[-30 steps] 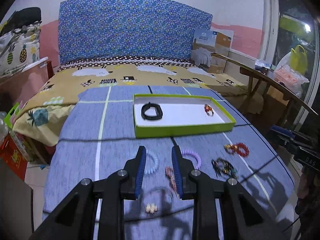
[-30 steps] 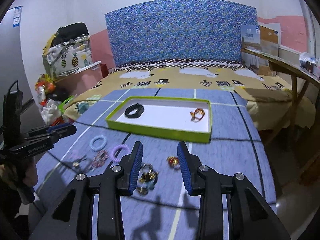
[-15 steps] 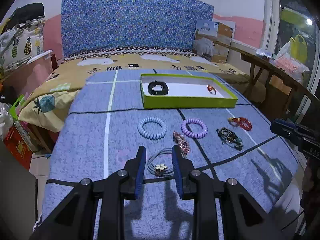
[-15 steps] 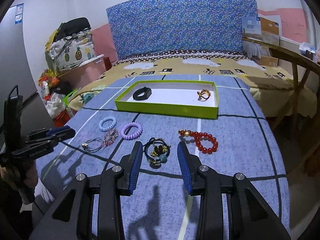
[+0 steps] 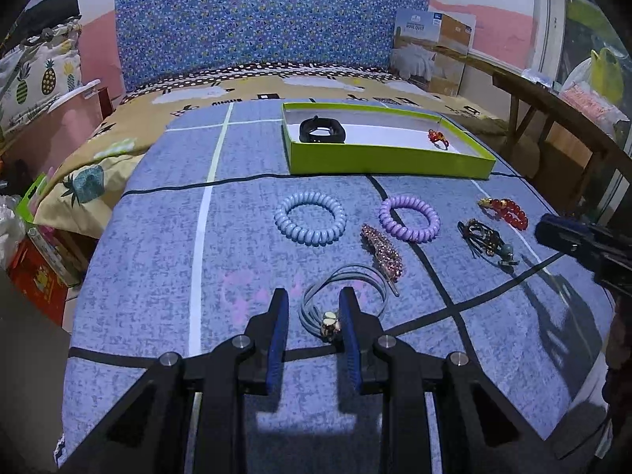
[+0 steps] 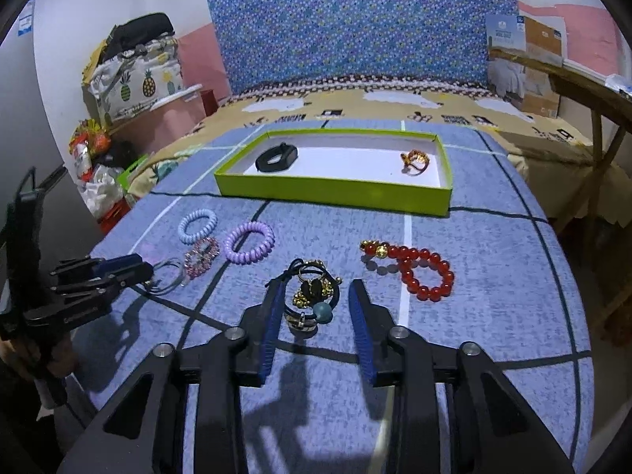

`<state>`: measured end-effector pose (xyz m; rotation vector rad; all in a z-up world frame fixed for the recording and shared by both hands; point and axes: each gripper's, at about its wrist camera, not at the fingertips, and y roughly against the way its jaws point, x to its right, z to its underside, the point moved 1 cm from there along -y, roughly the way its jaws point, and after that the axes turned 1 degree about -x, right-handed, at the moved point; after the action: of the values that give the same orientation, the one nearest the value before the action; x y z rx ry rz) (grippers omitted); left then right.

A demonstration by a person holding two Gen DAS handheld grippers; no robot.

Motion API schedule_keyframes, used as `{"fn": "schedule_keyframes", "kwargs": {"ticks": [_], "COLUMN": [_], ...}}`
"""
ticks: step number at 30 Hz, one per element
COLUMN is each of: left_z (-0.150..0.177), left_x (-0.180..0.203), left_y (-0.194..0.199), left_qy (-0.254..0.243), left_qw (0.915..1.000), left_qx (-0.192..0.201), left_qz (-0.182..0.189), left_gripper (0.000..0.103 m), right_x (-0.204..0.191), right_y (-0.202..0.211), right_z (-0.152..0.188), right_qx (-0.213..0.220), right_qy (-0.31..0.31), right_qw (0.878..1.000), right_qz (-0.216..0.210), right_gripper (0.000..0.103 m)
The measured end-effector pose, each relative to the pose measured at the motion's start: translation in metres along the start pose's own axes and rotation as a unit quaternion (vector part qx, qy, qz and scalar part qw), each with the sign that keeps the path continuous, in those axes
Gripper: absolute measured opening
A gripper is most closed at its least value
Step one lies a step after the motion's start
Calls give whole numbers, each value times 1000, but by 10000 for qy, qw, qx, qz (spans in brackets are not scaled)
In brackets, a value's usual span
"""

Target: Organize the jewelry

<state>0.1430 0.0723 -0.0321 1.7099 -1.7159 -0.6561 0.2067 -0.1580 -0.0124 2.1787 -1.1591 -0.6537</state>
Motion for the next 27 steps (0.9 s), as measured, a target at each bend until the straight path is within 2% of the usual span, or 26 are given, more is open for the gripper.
{"fn": "schedule_keyframes", "kwargs": {"ticks": [11, 13, 18, 19, 21, 23, 27], "left_z": [-1, -1, -1, -1, -1, -1, -1], "left_x": [10, 13, 15, 16, 17, 18, 19], "left_y": [-11, -12, -13, -13, -13, -13, -11], "left_qy": [-207, -267, -357, -384, -432, -458, -482], "left_qw": [9996, 9994, 9991, 9989, 9987, 9987, 9987], "left_qx": [-186, -196, -194, -193, -188, -182, -160], "left_qz": [-25, -72, -139, -160, -180, -128, -99], "left_gripper": [28, 28, 28, 28, 26, 18, 14], "right_x": [-6, -6, -11, -11, -12, -13, -14], "right_y": [-33, -36, -40, -40, -39, -37, -30], "right_z": [-1, -2, -4, -4, -4, -4, -3], "right_qx": [-423, -486, -551, -558, -559, -540, -481], "right_qy": [284, 334, 503, 536, 584, 588, 563], "right_qw": [9987, 9983, 9972, 9970, 9967, 9968, 9972], "right_qz": [-35, -17, 54, 88, 113, 106, 57], "right_gripper": [27, 19, 18, 11, 11, 10, 8]}}
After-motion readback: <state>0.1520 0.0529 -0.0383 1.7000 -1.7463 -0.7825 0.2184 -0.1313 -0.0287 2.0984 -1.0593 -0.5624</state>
